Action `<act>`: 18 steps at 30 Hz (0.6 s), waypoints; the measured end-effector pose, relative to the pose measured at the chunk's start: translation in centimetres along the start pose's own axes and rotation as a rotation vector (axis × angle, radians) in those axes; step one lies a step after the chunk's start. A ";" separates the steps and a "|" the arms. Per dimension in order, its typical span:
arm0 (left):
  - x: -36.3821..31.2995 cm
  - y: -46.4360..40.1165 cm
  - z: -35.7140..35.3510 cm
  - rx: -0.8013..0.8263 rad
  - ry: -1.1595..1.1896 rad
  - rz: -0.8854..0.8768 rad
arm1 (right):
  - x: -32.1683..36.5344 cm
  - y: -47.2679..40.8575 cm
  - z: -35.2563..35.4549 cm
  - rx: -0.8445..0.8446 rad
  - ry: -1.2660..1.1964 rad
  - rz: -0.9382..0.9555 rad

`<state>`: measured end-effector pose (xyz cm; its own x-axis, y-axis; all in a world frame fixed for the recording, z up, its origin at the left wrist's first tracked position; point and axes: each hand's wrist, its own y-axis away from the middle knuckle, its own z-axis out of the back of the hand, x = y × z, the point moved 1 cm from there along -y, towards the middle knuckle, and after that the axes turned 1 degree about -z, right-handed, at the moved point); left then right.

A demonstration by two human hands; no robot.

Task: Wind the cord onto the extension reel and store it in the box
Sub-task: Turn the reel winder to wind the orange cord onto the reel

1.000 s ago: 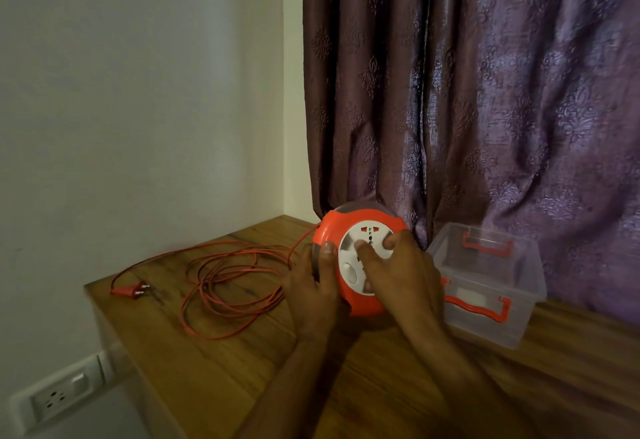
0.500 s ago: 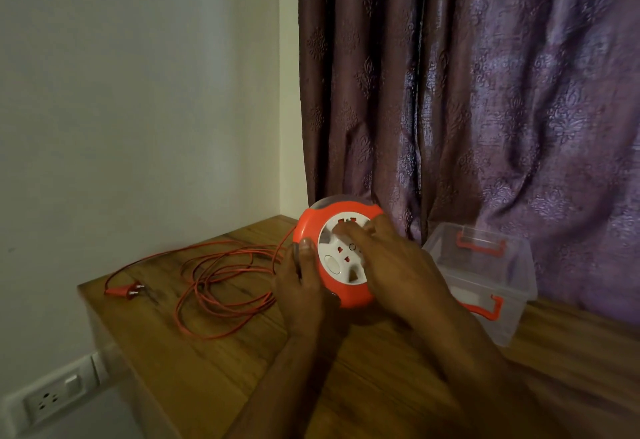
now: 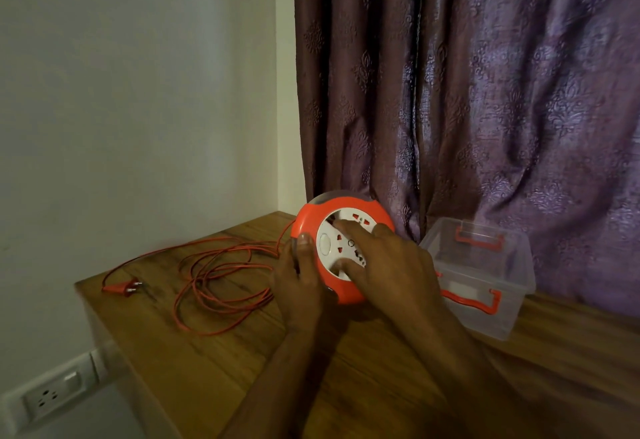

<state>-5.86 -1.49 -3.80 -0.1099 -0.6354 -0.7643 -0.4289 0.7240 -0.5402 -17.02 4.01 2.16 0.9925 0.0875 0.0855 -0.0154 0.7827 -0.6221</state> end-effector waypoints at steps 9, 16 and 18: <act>0.1 0.3 -0.4 0.062 -0.067 -0.059 | 0.2 0.4 -0.6 -0.090 -0.208 -0.289; -0.7 0.1 0.0 0.031 0.017 0.040 | 0.4 0.1 0.5 -0.129 -0.106 -0.012; -0.7 0.1 0.0 0.028 0.030 0.037 | 0.7 0.0 0.4 -0.042 -0.057 0.075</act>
<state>-5.79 -0.99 -3.37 -0.1520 -0.6156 -0.7733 -0.3989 0.7540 -0.5218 -16.38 4.31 2.59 0.9801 0.1812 0.0808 -0.0836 0.7464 -0.6602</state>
